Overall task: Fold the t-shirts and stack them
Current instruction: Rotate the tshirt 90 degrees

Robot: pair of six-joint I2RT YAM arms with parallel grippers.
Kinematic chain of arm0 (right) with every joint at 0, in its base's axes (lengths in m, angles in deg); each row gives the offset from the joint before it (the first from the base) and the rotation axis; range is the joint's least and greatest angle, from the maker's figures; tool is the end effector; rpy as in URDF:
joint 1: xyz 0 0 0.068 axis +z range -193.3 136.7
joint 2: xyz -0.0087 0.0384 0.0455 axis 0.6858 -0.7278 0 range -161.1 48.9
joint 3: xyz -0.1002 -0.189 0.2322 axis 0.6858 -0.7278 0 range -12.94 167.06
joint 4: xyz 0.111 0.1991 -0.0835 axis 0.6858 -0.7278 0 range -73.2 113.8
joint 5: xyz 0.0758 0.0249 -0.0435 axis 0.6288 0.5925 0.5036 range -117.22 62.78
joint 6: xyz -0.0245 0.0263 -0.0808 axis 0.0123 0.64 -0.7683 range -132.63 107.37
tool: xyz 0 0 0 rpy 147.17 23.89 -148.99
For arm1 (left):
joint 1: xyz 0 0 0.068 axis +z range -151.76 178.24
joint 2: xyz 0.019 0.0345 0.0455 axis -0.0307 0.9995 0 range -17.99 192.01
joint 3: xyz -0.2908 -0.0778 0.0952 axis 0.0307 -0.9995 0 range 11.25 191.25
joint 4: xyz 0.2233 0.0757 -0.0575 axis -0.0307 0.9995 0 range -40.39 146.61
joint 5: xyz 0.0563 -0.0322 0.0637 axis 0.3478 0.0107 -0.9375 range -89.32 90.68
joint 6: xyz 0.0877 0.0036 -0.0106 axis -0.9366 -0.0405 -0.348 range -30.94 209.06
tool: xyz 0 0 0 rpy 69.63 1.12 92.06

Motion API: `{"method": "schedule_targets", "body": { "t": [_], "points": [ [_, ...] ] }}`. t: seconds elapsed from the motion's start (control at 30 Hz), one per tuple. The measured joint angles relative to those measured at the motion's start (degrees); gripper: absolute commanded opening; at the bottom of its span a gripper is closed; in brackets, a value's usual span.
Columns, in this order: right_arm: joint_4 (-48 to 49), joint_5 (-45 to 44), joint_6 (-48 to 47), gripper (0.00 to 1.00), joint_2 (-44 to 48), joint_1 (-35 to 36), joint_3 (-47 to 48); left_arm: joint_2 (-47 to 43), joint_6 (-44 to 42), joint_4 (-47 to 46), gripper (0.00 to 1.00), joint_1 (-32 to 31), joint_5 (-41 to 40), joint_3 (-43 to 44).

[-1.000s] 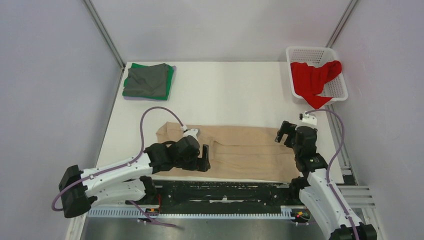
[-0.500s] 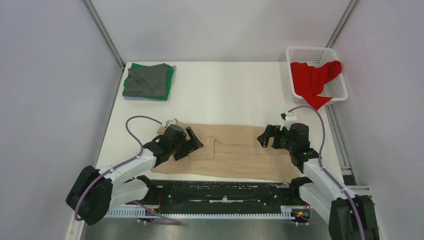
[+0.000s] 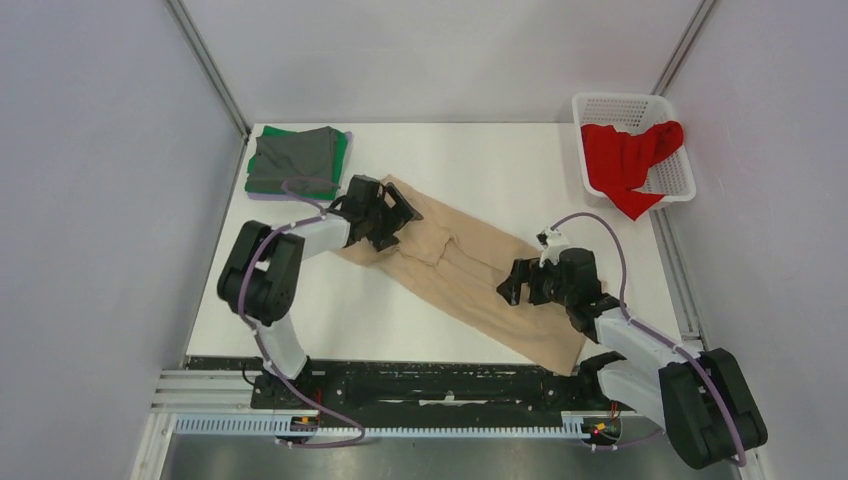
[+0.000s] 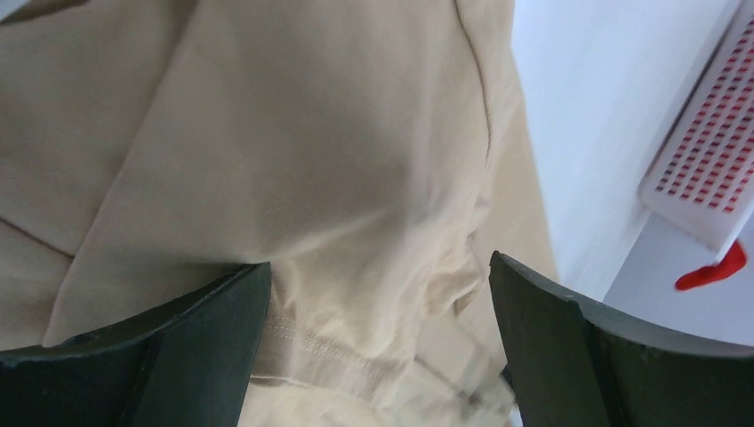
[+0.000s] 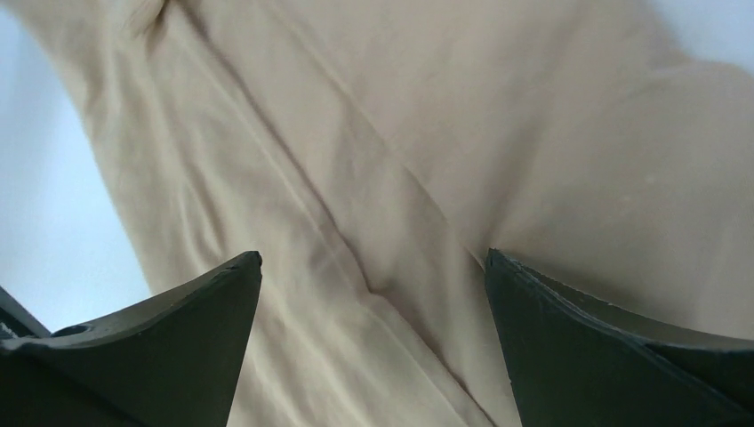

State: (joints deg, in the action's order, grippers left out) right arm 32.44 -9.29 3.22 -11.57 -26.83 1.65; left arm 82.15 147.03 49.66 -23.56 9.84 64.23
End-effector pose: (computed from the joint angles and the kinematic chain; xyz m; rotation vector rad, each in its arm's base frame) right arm 0.1718 0.0760 0.1719 -0.1885 2.2559 0.6534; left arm 0.3428 -0.1506 0.1815 -0.7161 2.4505 -0.7981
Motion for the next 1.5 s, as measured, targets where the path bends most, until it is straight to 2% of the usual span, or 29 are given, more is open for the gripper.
{"method": "schedule_targets", "body": {
  "t": [0.27,0.43,0.53,0.63,0.73,0.93,1.03,1.13,1.3,1.4,1.5],
  "points": [
    [0.76,0.09,2.91,0.98,4.28,5.09,-2.95,20.98,1.14,1.73,1.00,0.35,3.48,27.34],
    [1.25,0.28,5.51,0.98,3.91,11.91,-2.93,33.55,2.14,5.31,1.00,-0.44,3.74,47.06],
    [4.31,0.20,6.99,0.98,0.39,16.76,-2.10,43.30,2.16,8.41,1.00,-0.94,4.28,63.14],
    [6.88,-0.63,8.22,0.98,-7.41,22.21,2.36,53.68,2.25,10.58,1.00,-1.51,5.46,80.28],
    [8.46,-1.36,9.40,0.98,-14.73,26.73,7.52,60.15,4.22,6.99,1.00,-1.95,5.95,88.80],
    [8.87,-3.13,11.15,0.98,-22.88,29.55,15.08,63.73,7.34,1.90,1.00,-1.77,5.33,92.54],
    [5.81,-7.13,10.99,0.98,-21.51,29.55,17.64,63.23,6.67,2.40,1.00,-1.84,4.04,92.28],
    [2.45,-11.63,10.67,0.98,-16.83,29.55,18.88,59.06,3.98,5.16,1.00,-1.84,2.45,87.80],
    [-1.64,-18.12,10.49,0.98,-5.22,29.55,18.80,44.65,-1.77,12.02,1.00,-1.68,1.40,74.82],
    [-3.63,-22.64,10.75,0.98,3.91,29.55,15.74,30.49,-6.19,15.69,1.00,-1.88,-0.13,64.19],
    [-6.36,-25.83,11.82,0.98,13.09,29.51,10.12,12.28,-10.45,16.55,1.00,-3.04,-3.82,49.83]
  ]
}}
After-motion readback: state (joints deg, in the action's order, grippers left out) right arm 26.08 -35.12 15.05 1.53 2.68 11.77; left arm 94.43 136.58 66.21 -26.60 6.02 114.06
